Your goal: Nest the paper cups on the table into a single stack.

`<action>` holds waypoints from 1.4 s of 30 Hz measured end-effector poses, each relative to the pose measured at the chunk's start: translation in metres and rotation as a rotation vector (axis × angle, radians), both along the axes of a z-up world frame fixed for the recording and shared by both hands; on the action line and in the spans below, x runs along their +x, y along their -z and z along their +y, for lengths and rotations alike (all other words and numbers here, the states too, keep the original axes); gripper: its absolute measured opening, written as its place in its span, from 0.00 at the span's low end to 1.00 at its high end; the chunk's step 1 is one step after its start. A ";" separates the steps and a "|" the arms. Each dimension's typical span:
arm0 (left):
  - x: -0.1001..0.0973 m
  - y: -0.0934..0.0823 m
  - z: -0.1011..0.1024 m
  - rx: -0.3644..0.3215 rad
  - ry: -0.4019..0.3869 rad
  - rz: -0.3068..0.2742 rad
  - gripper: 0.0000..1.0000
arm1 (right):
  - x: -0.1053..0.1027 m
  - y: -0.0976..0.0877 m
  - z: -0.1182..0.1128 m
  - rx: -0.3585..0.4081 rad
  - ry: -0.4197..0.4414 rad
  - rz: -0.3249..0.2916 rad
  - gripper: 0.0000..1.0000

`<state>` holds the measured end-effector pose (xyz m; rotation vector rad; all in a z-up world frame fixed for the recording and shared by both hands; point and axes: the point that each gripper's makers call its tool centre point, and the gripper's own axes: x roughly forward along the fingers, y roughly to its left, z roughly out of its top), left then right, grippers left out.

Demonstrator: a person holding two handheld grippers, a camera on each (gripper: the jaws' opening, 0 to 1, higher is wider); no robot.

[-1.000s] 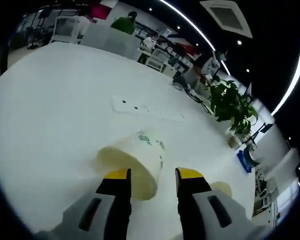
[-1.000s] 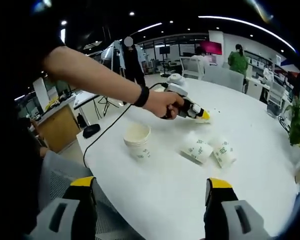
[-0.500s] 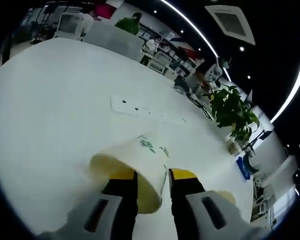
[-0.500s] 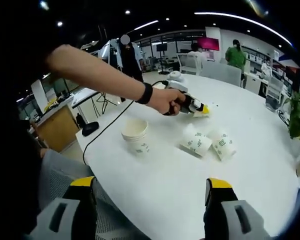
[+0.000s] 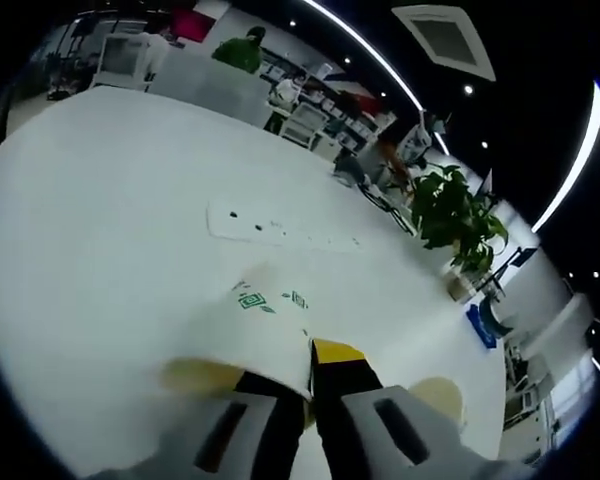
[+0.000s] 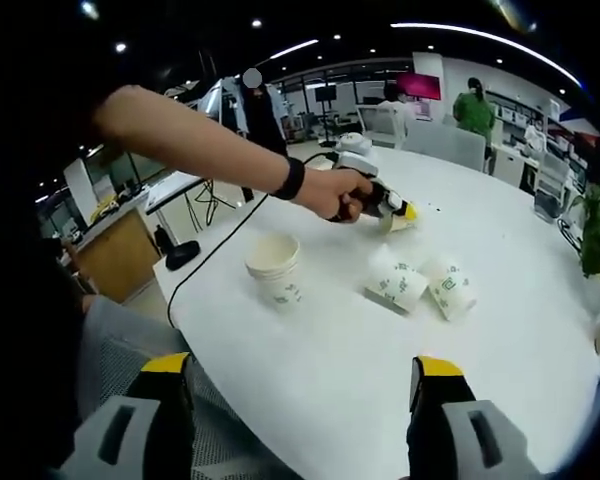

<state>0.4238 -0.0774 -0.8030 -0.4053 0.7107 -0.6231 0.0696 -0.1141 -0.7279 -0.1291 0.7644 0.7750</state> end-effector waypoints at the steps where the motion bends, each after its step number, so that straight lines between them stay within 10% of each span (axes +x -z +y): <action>1: 0.001 -0.001 0.001 0.005 0.007 -0.004 0.00 | 0.000 0.001 0.000 0.001 -0.001 0.000 0.91; 21: -0.033 -0.037 0.028 0.139 0.198 -0.047 0.00 | 0.002 -0.002 0.009 0.007 -0.030 -0.031 0.91; 42: -0.098 -0.051 0.068 0.465 0.587 -0.076 0.00 | 0.002 -0.007 0.024 0.027 -0.074 -0.070 0.90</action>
